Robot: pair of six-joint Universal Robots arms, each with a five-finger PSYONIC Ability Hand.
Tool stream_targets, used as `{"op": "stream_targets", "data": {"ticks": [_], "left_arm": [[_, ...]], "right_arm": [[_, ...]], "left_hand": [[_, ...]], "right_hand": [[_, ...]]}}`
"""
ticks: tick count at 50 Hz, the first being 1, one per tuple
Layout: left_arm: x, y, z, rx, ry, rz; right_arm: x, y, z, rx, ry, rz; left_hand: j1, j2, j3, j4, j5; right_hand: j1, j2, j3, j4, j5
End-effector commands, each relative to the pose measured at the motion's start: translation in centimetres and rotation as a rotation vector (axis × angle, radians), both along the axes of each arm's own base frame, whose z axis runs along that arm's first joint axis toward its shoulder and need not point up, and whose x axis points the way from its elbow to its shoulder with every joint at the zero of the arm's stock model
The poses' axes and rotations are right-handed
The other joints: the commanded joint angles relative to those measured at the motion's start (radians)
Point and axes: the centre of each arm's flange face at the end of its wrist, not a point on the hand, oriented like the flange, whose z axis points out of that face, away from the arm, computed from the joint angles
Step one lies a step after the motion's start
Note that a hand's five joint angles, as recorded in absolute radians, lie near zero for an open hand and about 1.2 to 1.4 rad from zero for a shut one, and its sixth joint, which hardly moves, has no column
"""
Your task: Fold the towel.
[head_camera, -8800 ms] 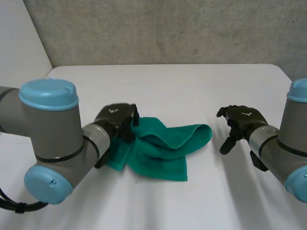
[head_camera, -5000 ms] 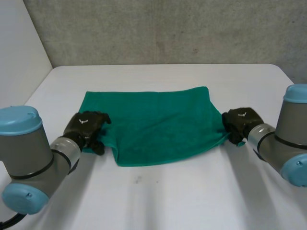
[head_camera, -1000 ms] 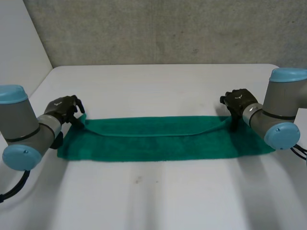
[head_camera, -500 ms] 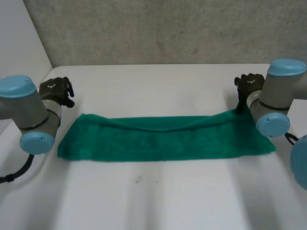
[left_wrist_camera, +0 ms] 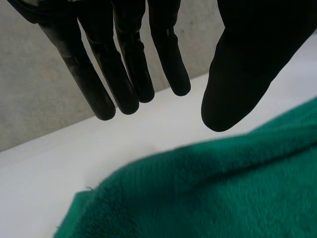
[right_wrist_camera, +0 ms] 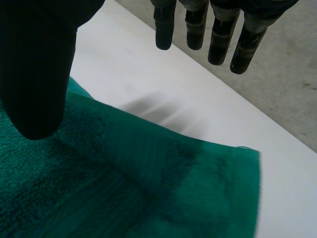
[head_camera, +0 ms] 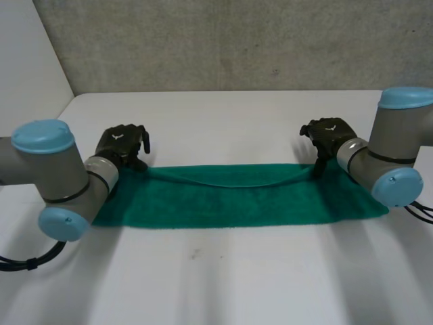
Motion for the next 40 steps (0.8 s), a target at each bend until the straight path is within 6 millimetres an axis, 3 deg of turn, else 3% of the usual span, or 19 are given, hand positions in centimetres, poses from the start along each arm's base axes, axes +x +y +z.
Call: {"op": "stream_targets", "data": {"ticks": [1,6,10,14,22,27,34,40], "left_arm": [[-0.7,-1.4,-2.3,-0.023,-0.091,-0.019],[-1.1,-2.9,-3.3,-0.042,-0.105,-0.019],[-1.2,-4.0,-3.2,-0.071,-0.098,-0.002],[-1.4,-5.8,-2.6,-0.125,-0.084,0.018],[-1.2,-7.4,-2.4,-0.172,-0.069,0.076],[-1.0,-6.9,-2.4,-0.16,-0.067,0.078],[-0.2,-3.4,-0.2,-0.124,-0.081,0.062],[1.1,-0.3,1.8,-0.098,-0.085,0.072]], "right_arm": [[1.0,-0.7,-1.7,-0.002,0.007,0.013],[1.0,-1.5,-2.6,-0.009,0.007,-0.007],[0.9,-2.2,-1.9,-0.049,-0.002,-0.047],[0.6,-4.3,0.0,-0.177,-0.069,-0.133],[0.9,-5.6,-0.9,-0.241,-0.096,-0.16],[0.9,-5.6,-1.0,-0.234,-0.101,-0.16],[-0.2,-3.4,0.4,-0.124,-0.049,-0.16],[-1.5,1.0,2.8,-0.019,-0.007,-0.127]], "left_hand": [[0.097,0.1,0.094,0.102,0.093],[0.097,0.1,0.094,0.102,0.093],[0.097,0.1,0.094,0.102,0.093],[0.111,0.114,0.109,0.117,0.107],[0.109,0.111,0.106,0.114,0.105],[0.103,0.105,0.1,0.108,0.099],[0.015,0.018,0.012,0.02,0.011],[-0.026,-0.024,-0.029,-0.021,-0.03]], "right_hand": [[-0.014,-0.033,-0.026,-0.044,-0.05],[0.01,-0.01,-0.002,-0.021,-0.027],[0.025,0.005,0.013,-0.006,-0.012],[0.027,0.008,0.016,-0.003,-0.009],[0.027,0.008,0.016,-0.003,-0.009],[0.022,0.002,0.01,-0.009,-0.015],[0.013,-0.007,0.001,-0.018,-0.024],[0.025,0.005,0.013,-0.006,-0.012]]}}
